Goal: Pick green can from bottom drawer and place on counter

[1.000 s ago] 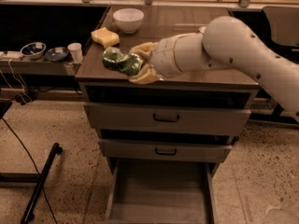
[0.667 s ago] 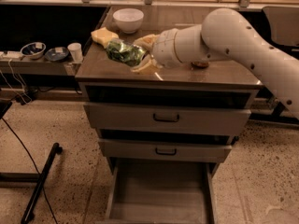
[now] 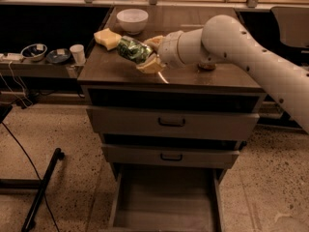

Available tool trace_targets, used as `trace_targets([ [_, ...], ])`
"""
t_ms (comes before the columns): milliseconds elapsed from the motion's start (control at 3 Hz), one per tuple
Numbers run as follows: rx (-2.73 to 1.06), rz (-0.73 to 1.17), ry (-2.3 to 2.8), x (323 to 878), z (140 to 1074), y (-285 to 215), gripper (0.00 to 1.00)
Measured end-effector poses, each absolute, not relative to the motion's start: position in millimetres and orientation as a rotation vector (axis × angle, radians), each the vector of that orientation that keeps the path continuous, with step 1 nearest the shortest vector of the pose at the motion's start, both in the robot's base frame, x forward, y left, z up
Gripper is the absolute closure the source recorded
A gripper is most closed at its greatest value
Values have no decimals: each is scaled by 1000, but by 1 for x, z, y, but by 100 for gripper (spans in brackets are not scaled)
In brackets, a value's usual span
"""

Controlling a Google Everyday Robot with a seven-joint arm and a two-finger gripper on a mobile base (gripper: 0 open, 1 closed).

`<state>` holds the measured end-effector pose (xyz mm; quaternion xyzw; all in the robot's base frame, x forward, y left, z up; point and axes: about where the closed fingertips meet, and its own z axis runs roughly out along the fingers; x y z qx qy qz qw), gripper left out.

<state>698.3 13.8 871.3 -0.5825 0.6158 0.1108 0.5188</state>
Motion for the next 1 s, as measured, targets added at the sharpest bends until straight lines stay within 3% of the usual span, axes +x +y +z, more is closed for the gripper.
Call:
trace_targets([
  [1000, -1348, 251, 1532, 710, 863, 5, 35],
])
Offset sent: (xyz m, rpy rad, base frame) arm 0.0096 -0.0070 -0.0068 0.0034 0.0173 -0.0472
